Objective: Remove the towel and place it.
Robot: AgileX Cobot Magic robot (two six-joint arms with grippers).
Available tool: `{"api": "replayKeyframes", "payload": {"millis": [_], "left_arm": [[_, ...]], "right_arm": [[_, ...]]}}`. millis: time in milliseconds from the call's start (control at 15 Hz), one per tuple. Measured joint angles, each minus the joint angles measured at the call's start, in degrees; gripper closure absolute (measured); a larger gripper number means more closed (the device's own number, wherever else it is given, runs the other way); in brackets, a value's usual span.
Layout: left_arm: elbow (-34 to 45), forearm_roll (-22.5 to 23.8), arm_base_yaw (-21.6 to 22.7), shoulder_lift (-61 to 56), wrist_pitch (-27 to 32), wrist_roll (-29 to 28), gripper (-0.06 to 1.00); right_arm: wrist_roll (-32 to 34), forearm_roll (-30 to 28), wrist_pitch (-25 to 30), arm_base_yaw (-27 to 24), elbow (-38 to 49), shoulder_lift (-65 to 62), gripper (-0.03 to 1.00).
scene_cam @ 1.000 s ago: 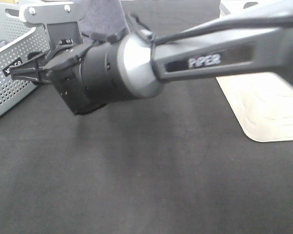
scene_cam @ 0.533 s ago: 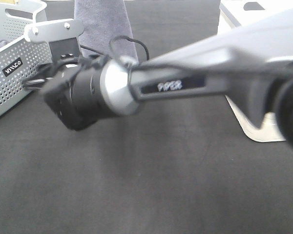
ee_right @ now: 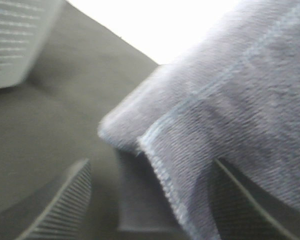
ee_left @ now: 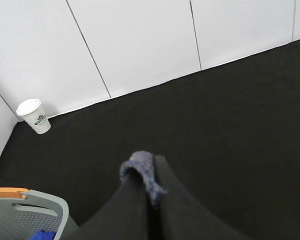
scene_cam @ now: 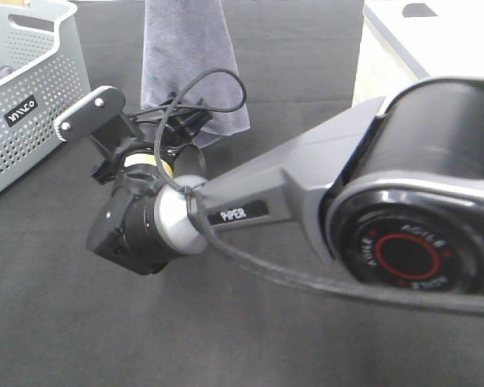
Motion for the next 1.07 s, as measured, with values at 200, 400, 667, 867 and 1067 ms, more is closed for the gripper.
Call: {"api": "replayKeyframes", "payload": {"millis": [200,400,667,867,1067], "left_arm": [[0.00,-1.09,0.00,0.00,0.06,0.17,0.94],[0.00,-1.32,0.00,0.00,0.52,0.46,0.94],[0.00,-1.38,0.00,0.00,0.52,0.46,0.94],[0.00,-1.43,0.00,0.00,0.52,0.46,0.94],[0.00,-1.78,0.52,0.00,-0.06,0.40,0.94]], "right_arm": [[-0.06,-2.29,-1.55,-0.80,0.00,0.06,0.32],[-5.16,-4.53,-1.55,-2.69,0.00,0.06,0.41],[-9.11,-7.85,-1.55,-3.55,0.00,0.06,0.58],[-9.11,-8.02,-1.55,-3.55,0.00,0.06,0.90],[-6.93,-2.98,-1.43,-3.09,0.00,-2.86,0.95]]}}
